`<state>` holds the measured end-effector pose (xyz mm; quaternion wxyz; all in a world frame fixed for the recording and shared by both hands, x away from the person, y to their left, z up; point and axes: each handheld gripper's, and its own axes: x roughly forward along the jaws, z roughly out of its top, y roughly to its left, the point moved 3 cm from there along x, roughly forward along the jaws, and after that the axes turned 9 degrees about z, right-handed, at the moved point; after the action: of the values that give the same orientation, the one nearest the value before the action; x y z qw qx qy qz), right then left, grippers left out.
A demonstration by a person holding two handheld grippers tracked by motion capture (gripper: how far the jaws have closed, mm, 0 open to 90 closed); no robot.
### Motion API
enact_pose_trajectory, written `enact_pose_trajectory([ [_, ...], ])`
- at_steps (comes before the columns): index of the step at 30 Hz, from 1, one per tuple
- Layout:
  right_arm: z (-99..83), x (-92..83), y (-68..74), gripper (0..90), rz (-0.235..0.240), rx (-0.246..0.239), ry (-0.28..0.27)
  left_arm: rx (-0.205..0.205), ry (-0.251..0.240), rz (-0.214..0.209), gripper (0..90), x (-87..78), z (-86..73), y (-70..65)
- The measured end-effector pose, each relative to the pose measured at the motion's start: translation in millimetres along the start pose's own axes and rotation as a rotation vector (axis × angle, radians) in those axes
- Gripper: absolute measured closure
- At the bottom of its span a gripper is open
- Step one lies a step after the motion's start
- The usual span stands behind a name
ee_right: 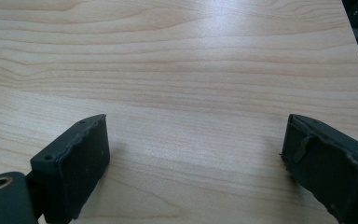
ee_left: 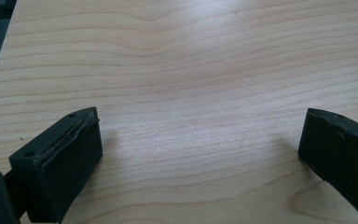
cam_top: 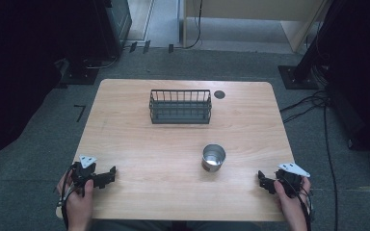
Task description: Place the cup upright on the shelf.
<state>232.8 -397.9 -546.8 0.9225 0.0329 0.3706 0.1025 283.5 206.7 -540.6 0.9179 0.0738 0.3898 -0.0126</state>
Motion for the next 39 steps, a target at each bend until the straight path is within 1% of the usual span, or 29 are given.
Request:
enact_pose_trajectory([
  [3,-0.1,0.8,-1.4,0.3,-0.019,0.023,0.013,0.0,0.0,0.0,0.0,0.0,0.0,0.0],
  [5,-0.1,0.7,-1.9,0.3,-0.022,0.023,0.014,0.0,0.0,0.0,0.0,0.0,0.0,0.0],
  [7,0.4,0.3,-1.7,2.3,-0.023,0.028,0.014,0.0,0.0,0.0,0.0,0.0,0.0,0.0],
  [9,0.6,-1.3,0.1,7.4,-0.025,0.022,0.008,0.001,0.0,0.0,0.0,0.0,0.0,0.0],
  [10,1.3,-2.9,2.8,9.0,-0.011,0.016,0.003,0.0,0.0,0.0,0.0,0.0,0.0,0.0],
  [11,1.3,-2.9,2.8,9.0,-0.011,0.016,0.003,0.0,0.0,0.0,0.0,0.0,0.0,0.0],
  [12,2.1,-3.7,4.5,8.6,-0.002,0.019,0.002,0.001,0.0,0.0,0.0,0.0,0.1,0.1],
  [16,6.3,-8.4,10.7,8.7,0.019,0.003,-0.009,0.001,0.0,0.0,0.0,0.0,0.0,0.1],
  [18,9.4,-10.6,15.6,8.7,0.035,-0.007,-0.015,0.001,0.0,0.0,0.0,0.0,0.0,0.0],
  [19,12.4,-12.6,20.6,8.6,0.048,-0.024,-0.017,0.001,0.0,0.0,0.0,0.0,0.0,0.0],
  [20,12.4,-12.6,20.6,8.6,0.048,-0.024,-0.017,0.001,0.0,0.0,0.0,0.0,0.0,0.0],
  [25,17.7,-13.8,31.1,8.5,0.07,-0.044,-0.02,0.001,0.0,0.0,0.0,0.0,0.0,0.0],
  [26,19.1,-13.8,34.7,8.6,0.074,-0.055,-0.016,0.001,0.0,0.0,0.0,0.0,0.0,0.0],
  [31,21.3,-14.3,41.6,8.5,0.088,-0.077,-0.015,0.0,0.0,0.0,0.0,0.0,0.0,0.0],
  [33,22.8,-14.1,48.6,8.5,0.099,-0.09,-0.013,0.0,0.0,0.0,0.0,0.0,0.0,0.0],
  [34,22.8,-14.1,48.6,8.5,0.099,-0.09,-0.013,-0.001,0.0,0.0,0.0,0.0,0.0,-0.1],
  [37,24.2,-12.8,54.5,8.5,0.111,-0.104,-0.015,-0.001,0.0,0.0,0.0,0.0,0.0,-0.1],
  [38,24.6,-11.9,58.7,8.5,0.12,-0.109,-0.012,-0.001,0.0,0.0,0.0,0.0,0.0,-0.1],
  [39,24.6,-11.9,58.7,8.5,0.12,-0.109,-0.012,-0.002,0.0,0.0,0.0,0.0,0.0,-0.1],
])
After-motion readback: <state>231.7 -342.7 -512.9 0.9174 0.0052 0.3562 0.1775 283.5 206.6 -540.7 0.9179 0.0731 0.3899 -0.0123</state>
